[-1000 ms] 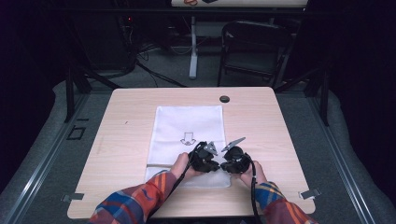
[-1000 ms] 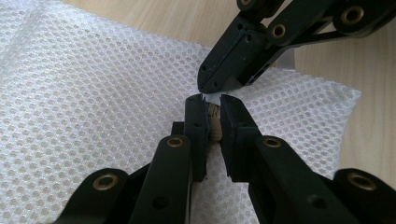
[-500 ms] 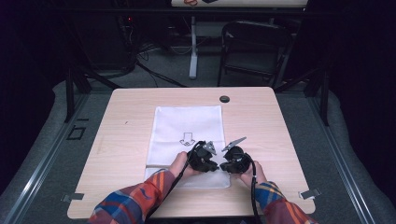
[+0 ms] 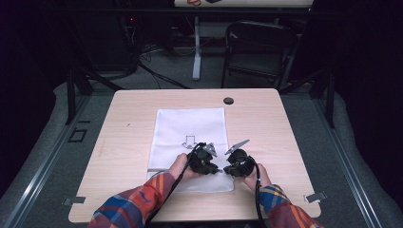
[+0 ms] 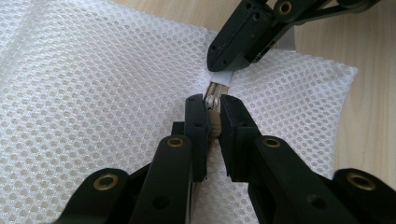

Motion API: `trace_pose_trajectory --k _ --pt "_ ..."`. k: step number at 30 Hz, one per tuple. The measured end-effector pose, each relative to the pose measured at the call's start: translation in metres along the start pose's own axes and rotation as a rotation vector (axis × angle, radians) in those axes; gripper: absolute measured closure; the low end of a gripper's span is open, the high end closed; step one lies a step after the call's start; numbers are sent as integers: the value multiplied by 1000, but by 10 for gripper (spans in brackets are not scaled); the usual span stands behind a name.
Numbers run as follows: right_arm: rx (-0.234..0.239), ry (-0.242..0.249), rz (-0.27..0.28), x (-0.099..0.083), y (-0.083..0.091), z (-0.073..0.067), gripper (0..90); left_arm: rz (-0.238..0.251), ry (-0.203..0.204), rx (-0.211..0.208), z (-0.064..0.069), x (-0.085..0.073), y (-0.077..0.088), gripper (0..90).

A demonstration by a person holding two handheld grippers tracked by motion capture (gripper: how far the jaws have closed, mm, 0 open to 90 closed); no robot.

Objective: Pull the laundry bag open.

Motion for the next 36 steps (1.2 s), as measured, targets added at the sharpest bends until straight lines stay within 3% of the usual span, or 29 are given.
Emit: trace_pose_trajectory --k 10,12,15,16,22,26,29,36 --pt "-8 19 -18 1 1 -1 900 10 11 -22 0 0 -2 815" --pt "4 5 19 5 0 -3 900 14 6 -17 -1 -1 -2 815" --pt "-3 0 13 7 -2 -4 900 9 4 -13 -1 -1 -2 815" --pt "13 -56 40 9 -5 -5 900 9 4 -12 -1 -1 -2 815" --pt "65 -124 59 10 -7 -3 900 15 4 -13 0 -1 -2 816" --pt "63 -114 65 9 -7 -3 900 8 -4 5 0 -2 -2 818" --pt "20 -92 75 10 -8 -6 900 15 -2 12 1 -3 -1 819" --pt "21 -62 58 9 -7 -5 900 16 -9 22 1 -4 -1 820"
Point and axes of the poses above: each handheld gripper's, and its own axes: y roughly backward along the jaws, x roughly out of its top, z roughly to its right, the point moved 7 cm from there along -y, roughly forward along the jaws, and after that the axes turned 2 degrees about -y, right-handed, at the moved point
